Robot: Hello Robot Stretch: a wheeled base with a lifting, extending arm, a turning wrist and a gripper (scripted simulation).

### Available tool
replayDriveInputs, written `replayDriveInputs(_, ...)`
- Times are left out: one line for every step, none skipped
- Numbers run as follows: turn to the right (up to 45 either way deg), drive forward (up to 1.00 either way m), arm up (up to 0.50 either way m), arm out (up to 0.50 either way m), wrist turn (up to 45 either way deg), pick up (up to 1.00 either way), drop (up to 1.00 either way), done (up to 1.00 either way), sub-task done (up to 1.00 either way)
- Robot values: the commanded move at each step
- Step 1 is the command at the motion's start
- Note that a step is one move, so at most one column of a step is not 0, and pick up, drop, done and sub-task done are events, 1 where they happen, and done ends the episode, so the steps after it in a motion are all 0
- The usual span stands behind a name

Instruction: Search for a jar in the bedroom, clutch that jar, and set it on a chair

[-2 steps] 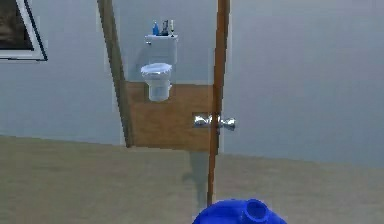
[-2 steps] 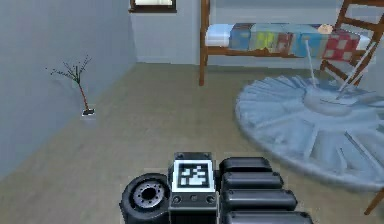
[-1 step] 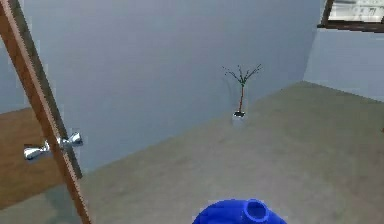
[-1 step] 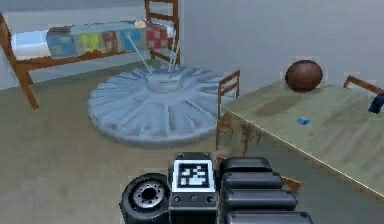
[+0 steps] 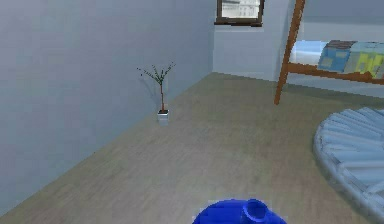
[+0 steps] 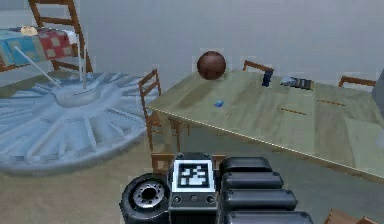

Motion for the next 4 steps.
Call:
replayDriveInputs(0.0,0.00,0.00,0.48,0.0,0.00,0.00,0.00,0.00)
replayDriveInputs(0.0,0.00,0.00,0.00,45.0,0.00,0.00,0.00,0.00)
replayDriveInputs(0.0,0.00,0.00,0.00,45.0,0.00,0.00,0.00,0.00)
replayDriveInputs(0.0,0.00,0.00,0.00,39.0,0.00,0.00,0.00,0.00)
